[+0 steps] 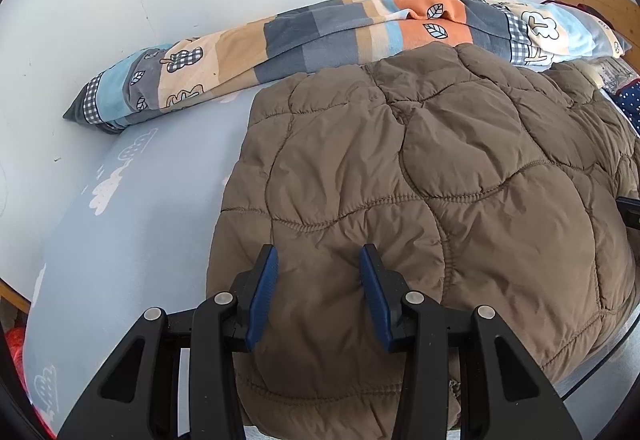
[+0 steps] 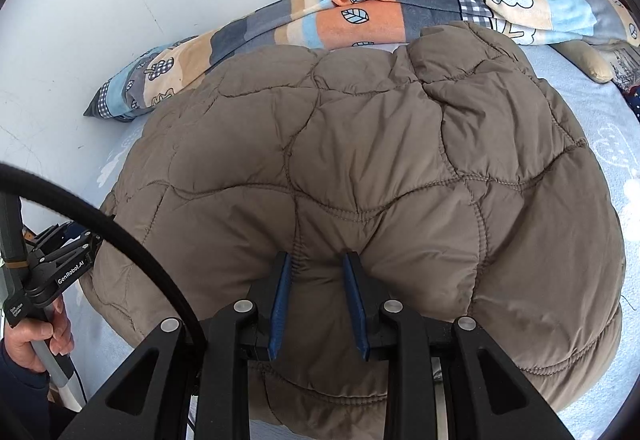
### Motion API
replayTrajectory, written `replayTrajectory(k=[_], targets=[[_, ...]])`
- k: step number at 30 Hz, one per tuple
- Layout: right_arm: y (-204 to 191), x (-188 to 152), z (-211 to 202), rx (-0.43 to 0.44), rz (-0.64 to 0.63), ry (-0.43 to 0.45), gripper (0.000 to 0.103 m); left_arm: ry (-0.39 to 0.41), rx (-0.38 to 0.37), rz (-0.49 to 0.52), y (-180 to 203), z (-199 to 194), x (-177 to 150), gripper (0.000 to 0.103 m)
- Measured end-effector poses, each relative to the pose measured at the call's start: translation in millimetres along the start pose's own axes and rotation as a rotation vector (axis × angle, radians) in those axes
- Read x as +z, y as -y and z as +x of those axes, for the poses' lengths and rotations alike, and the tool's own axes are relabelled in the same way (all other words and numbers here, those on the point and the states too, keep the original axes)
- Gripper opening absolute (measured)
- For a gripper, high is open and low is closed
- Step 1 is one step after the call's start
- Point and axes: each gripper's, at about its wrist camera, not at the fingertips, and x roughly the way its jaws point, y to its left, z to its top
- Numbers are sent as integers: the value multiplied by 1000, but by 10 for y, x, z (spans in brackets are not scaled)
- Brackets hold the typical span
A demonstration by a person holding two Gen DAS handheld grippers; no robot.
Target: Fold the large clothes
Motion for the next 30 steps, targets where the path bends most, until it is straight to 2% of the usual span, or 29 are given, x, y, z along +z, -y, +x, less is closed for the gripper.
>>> replayTrajectory(k=[22,25,27,28,30], targets=[[60,-13,-11,31,14,-1,30,-2,3,3,10,12,3,42],[86,-15,-22,50,34,1,34,-7,-5,-3,-8,23,2,43],[101,-9,-30,69,43,-1,42,-20,-28,-7,-56,44,41,44],[100,-4,-35,86,39,-4,50,-29,-50,-15,-97,34,79,46],[95,32,-99,94,25,-8,55,-47,-114,-68,-254,1,188,65]])
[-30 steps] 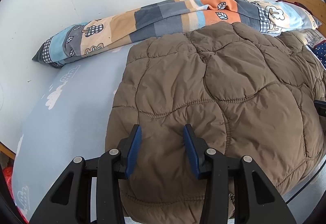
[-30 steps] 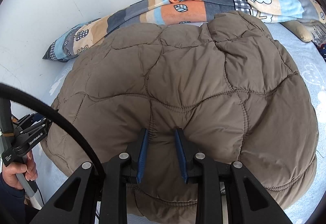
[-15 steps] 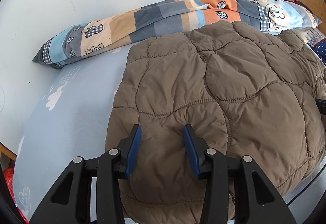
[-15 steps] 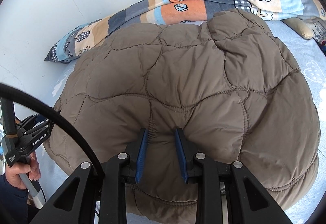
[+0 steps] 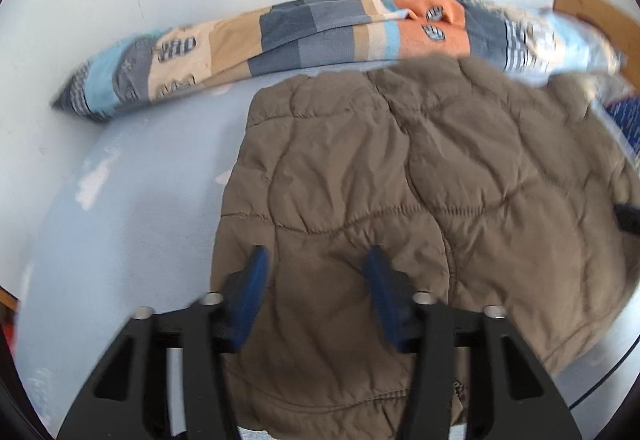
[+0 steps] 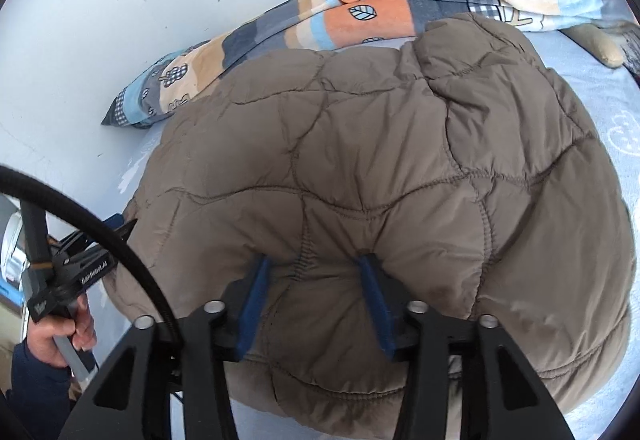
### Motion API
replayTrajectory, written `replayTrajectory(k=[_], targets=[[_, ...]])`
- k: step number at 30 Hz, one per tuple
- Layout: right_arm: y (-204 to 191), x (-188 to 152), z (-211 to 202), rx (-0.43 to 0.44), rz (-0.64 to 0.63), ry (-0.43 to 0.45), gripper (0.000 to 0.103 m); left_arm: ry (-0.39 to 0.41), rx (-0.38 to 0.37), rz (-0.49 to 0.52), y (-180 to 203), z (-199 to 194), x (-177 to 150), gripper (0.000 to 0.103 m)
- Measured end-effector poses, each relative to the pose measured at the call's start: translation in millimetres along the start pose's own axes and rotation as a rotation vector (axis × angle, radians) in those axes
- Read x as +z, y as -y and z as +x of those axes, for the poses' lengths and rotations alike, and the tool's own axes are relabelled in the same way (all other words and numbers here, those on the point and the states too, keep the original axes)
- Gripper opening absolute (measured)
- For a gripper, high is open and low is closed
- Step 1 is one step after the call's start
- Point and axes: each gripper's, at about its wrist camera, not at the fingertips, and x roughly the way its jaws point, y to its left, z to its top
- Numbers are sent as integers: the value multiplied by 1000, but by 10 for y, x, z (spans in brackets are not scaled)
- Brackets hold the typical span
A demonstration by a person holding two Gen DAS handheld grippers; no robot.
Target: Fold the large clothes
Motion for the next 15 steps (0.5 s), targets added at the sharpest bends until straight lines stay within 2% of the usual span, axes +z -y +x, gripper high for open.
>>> replayTrajectory(k=[1,3,5,7,9,12,13,15], targets=[[-1,31,-64,8,-6,9,65,0,-35,-41,-132,-43,59,80],[71,133,-308,51,1,67,82,-5,-95,-118,-387,-100,101,84],[217,210,-615,61,38,167,101,-63,-178,-245,-754,-62,43,84],[464,268,-955,40,91,258,103,-113,-250,-362,-1049,27,-86,84],[777,277,-1153,-8,151,288,103,-164,-310,-446,-1271,165,-189,84],[1289,188,-1147,-61,248,254,103,-241,-473,-557,-1473,393,-318,84],[1432,146,-1094,-56,281,232,103,-258,-550,-586,-1518,468,-340,84],[1703,68,-905,38,359,157,103,-278,-609,-595,-1518,535,-359,84]])
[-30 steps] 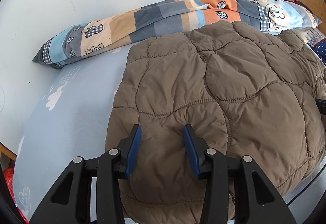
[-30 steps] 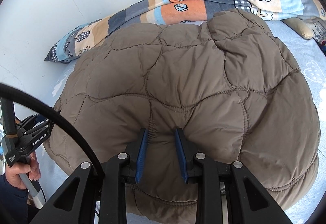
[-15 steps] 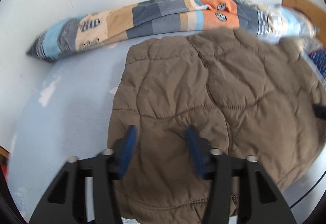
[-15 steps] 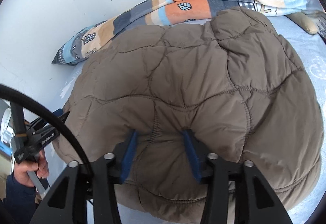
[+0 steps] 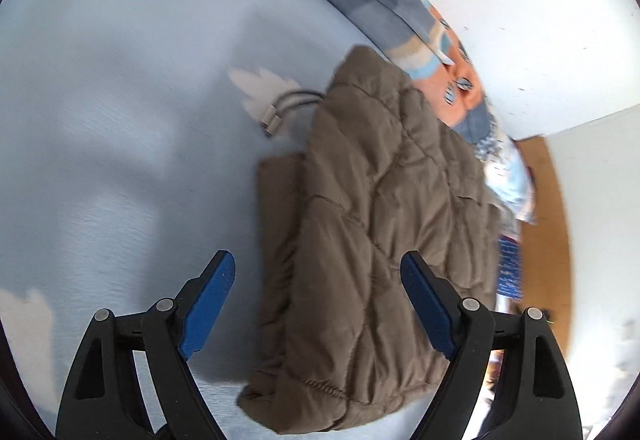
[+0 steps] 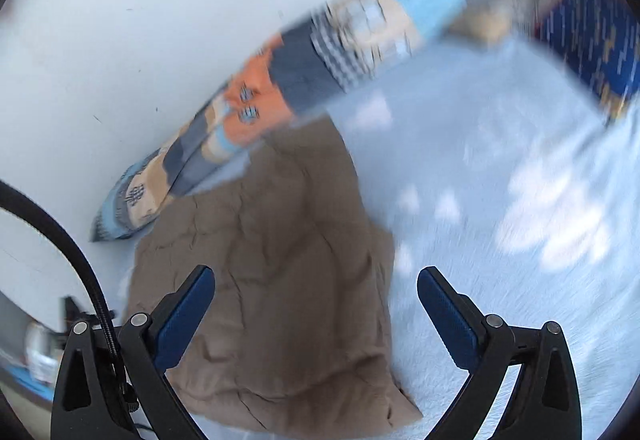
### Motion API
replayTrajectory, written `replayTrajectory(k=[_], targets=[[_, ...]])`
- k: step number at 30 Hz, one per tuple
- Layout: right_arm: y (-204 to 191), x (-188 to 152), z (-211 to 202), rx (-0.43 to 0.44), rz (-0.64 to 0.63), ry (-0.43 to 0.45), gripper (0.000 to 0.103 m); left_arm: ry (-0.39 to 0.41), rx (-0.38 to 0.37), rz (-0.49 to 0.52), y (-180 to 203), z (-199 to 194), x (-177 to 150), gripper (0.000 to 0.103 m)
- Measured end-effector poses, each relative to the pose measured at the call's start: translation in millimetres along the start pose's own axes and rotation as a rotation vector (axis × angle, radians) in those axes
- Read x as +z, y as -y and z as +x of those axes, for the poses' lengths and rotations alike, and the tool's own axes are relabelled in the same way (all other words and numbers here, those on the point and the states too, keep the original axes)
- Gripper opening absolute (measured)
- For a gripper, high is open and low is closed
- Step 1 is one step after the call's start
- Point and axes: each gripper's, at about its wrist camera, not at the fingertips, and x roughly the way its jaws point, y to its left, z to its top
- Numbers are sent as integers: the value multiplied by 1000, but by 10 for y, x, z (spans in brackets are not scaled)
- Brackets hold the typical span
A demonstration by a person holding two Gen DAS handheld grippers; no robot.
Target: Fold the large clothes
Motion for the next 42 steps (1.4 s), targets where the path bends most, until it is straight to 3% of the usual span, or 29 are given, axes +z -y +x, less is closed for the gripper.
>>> replayTrajectory(k=[4,8,13,18,24,29,31,33,35,38,42], targets=[[247,-42,152,62,72,-72,103,-53,-13,28,-57,150,71,84],[266,-30,250,68,44,-110,103,-122,-12,41,-145,357,95,84],[315,-2,475,69,15,-182,103,-176,-70,36,-327,474,188,85],[451,18,807,103,6,-284,103,-245,-104,113,-424,608,299,87],[395,161,1155,203,-54,-373,103,-310,-173,156,-473,758,533,89],[121,240,1504,238,-160,-450,103,-325,-136,195,-400,847,690,88],[44,247,1537,227,-188,-454,103,-297,-116,231,-350,847,688,82],[-15,214,1479,210,-225,-437,92,-280,-129,236,-356,820,694,72],[-96,166,1367,226,-260,-403,71,-266,-172,228,-360,768,696,46],[-223,101,1183,211,-324,-339,56,-240,-139,268,-260,669,656,35],[-340,83,1077,178,-382,-292,48,-191,-89,314,-80,496,584,28]])
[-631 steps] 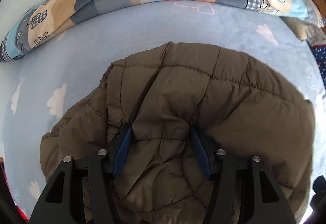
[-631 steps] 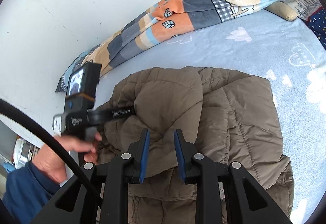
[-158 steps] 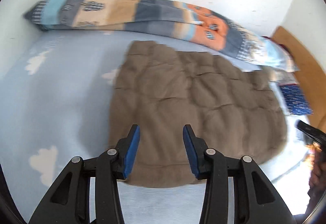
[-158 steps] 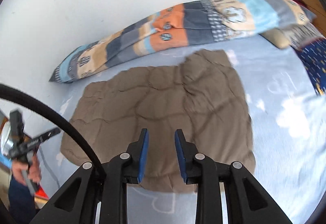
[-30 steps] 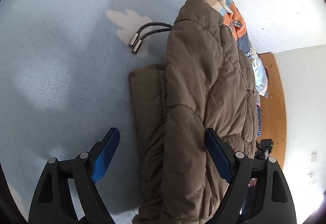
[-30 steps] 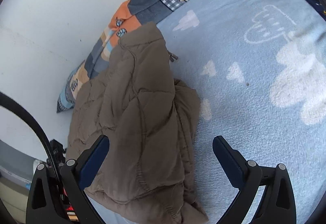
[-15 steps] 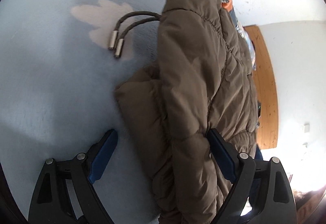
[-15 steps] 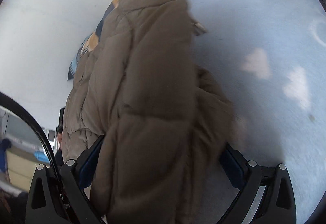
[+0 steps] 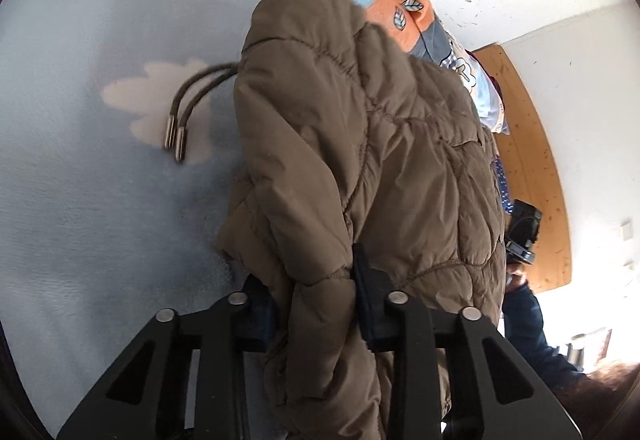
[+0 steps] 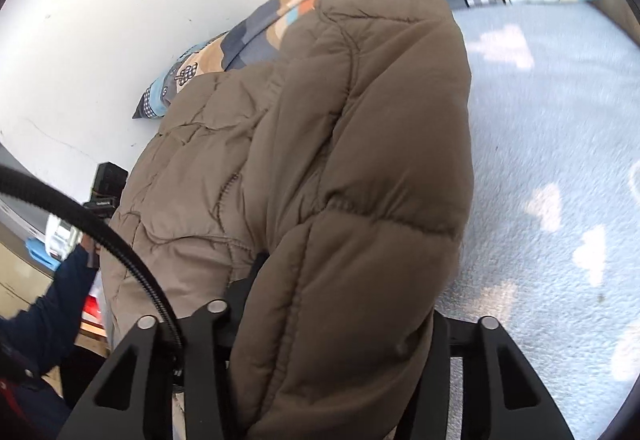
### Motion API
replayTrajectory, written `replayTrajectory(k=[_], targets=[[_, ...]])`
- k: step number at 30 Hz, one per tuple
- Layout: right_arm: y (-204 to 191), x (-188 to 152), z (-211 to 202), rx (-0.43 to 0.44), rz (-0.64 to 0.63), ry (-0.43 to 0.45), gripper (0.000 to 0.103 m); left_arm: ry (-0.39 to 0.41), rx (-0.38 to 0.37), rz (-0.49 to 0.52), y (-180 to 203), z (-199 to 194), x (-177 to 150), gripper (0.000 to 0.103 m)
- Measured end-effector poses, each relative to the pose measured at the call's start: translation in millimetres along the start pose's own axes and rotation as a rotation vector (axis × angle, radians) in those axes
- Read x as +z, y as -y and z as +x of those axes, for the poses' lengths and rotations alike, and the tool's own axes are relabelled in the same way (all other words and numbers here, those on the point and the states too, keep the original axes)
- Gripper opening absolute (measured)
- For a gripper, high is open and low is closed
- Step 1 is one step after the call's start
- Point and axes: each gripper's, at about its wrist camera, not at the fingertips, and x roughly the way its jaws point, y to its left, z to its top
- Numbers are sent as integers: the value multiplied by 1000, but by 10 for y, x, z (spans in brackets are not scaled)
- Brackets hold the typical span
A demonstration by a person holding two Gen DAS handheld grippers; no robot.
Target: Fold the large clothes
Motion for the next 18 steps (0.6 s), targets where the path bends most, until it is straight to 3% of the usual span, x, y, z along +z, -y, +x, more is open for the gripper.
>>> replayTrajectory(k=[5,16,18], targets=[[-172,33,-154,-33,-70,50,40,60,23,32,363,-212,-153,25],[-613,-67,-852,-26,-155,123,37,114,-5,99,1046,-733,-589,24],[-734,-138,-1009,-27,-173,129,37,124,-15,105,1116,-846,-398,24]])
